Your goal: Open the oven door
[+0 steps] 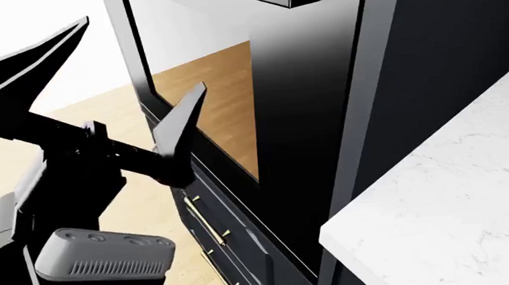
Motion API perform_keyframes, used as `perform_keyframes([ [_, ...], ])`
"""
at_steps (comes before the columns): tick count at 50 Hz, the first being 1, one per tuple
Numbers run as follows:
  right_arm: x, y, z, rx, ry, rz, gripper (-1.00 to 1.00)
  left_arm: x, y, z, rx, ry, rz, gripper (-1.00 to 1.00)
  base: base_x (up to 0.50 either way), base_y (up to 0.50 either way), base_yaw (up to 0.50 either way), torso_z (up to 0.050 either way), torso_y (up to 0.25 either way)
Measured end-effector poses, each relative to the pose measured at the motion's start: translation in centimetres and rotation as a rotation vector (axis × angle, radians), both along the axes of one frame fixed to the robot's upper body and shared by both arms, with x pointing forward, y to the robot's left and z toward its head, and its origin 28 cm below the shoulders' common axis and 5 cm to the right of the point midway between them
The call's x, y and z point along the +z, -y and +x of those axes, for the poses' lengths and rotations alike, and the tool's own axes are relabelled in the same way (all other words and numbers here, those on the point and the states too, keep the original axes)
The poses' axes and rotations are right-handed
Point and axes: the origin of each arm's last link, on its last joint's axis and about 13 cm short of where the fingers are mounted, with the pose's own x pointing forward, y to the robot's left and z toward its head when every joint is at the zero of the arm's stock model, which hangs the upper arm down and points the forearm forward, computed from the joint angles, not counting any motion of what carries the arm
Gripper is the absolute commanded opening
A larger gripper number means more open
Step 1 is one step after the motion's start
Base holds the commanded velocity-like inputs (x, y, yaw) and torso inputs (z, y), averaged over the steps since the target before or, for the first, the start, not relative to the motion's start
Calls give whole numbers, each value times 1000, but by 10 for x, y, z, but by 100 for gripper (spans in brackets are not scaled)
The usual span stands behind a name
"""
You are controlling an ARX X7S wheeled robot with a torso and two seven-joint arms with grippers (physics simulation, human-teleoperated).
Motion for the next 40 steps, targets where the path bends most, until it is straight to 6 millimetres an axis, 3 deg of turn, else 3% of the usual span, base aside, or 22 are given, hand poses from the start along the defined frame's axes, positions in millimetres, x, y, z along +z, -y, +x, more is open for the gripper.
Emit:
perform_keyframes([
  [23, 0, 0, 0, 5, -1, 7, 100, -5, 21, 12, -63, -52, -174, 100, 0, 0, 0, 1, 0],
  [40, 0, 0, 0, 11, 4, 10, 100, -10, 40, 41, -47, -115, -233, 100, 0, 0, 0, 0, 0],
])
